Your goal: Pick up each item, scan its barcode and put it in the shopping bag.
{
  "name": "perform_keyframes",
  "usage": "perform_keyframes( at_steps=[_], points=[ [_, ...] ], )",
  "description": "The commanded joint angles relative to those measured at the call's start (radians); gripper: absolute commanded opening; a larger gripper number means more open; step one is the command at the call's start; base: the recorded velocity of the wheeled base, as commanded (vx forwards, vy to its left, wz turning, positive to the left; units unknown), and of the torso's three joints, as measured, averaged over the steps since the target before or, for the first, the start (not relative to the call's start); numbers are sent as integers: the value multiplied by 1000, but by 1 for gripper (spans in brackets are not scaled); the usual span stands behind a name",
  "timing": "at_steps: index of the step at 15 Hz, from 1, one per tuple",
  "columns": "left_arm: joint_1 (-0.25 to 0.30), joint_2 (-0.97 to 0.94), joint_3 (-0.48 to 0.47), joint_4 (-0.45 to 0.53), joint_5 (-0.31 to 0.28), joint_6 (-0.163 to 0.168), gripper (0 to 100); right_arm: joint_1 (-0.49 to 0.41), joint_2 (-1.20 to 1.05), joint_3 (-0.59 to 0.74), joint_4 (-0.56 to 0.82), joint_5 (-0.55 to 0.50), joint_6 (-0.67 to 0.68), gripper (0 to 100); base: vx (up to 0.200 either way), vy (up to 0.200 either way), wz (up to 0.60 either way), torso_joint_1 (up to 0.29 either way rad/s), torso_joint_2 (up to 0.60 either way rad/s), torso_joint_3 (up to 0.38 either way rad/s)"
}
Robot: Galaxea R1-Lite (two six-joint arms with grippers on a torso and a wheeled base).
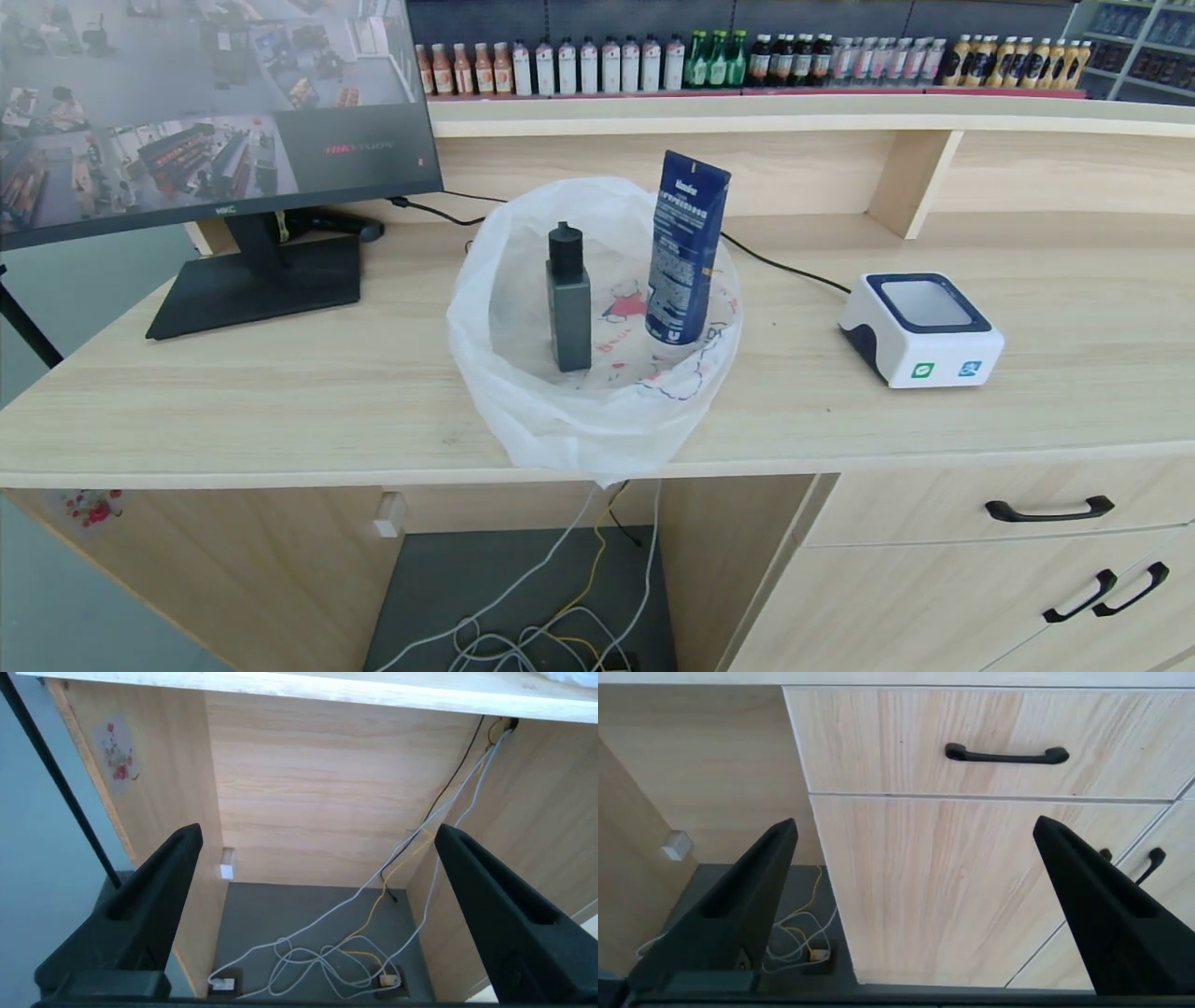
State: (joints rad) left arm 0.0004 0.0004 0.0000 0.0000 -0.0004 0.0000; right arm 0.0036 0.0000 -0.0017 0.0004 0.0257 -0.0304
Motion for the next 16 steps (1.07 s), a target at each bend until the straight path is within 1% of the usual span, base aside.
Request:
perform_keyframes(
  at_steps=[1, 16],
  points=[
    [0, 0, 0, 0, 0, 0, 100, -1, 2, 0, 0, 0, 0, 100, 0, -200, 0, 2, -2, 2],
    [0, 0, 0, 0, 0, -3, 100, -1, 2, 0, 0, 0, 0, 100, 0, -200, 0, 2, 2, 2]
  ],
)
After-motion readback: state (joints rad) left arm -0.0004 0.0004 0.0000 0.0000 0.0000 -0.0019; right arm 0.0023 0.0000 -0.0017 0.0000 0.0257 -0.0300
